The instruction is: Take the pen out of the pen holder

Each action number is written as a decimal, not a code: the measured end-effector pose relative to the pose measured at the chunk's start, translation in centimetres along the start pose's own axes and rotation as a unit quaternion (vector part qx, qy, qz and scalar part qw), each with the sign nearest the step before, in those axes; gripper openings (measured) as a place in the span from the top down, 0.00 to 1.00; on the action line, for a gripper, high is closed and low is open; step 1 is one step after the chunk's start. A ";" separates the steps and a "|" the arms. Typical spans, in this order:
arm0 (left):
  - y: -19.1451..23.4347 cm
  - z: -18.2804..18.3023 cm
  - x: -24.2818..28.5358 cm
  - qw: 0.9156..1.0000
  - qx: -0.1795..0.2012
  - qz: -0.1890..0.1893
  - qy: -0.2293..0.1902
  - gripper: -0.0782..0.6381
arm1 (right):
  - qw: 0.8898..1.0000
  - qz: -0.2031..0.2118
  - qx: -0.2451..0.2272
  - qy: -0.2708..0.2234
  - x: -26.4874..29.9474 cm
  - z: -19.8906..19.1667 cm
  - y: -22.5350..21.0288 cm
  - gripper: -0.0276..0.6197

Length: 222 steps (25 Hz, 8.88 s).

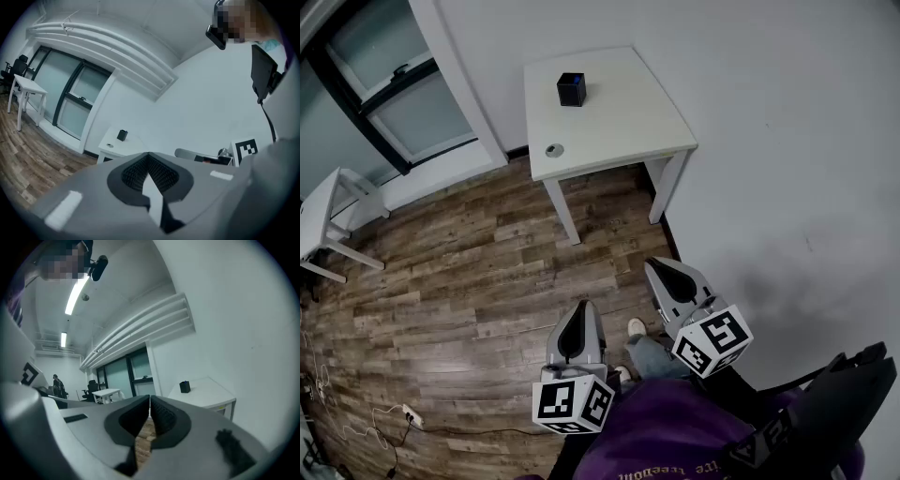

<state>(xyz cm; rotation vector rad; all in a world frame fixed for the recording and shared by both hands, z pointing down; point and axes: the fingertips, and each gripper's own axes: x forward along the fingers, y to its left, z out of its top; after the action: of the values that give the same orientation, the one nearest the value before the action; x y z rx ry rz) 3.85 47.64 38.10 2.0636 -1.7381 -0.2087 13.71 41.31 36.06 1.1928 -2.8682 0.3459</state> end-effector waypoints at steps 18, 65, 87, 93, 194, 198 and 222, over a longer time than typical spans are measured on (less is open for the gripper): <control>0.0 4.0 13.1 0.999 0.002 0.036 -0.025 0.88 | 0.998 0.064 -0.009 0.018 9.3 3.5 -9.0 0.94; 16.5 12.6 33.2 1.000 0.004 0.013 0.007 0.88 | 0.998 0.005 0.037 0.050 33.3 3.7 -16.2 0.94; 17.7 14.6 45.2 0.999 0.001 0.032 0.015 0.88 | 0.996 0.038 0.018 0.084 43.4 5.4 -24.9 0.94; 18.0 15.6 49.8 0.999 0.004 0.045 0.011 0.88 | 0.993 0.063 0.004 0.095 47.1 5.8 -28.0 0.94; 27.2 17.5 59.8 0.996 0.003 0.068 0.052 0.88 | 0.980 0.000 -0.060 0.188 62.2 1.1 -36.4 0.84; 27.1 17.6 59.6 0.996 0.003 0.066 0.051 0.88 | 0.982 -0.002 -0.059 0.182 62.0 1.7 -36.3 0.84; 26.4 17.9 58.2 0.997 0.004 0.063 0.047 0.88 | 0.986 -0.010 -0.062 0.154 60.9 4.1 -35.8 0.84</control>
<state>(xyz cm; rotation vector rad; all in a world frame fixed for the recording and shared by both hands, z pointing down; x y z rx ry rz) -15.01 -15.89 42.28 1.9287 -1.8071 -0.0660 -4.04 -26.60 45.17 1.0430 -2.5696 0.3146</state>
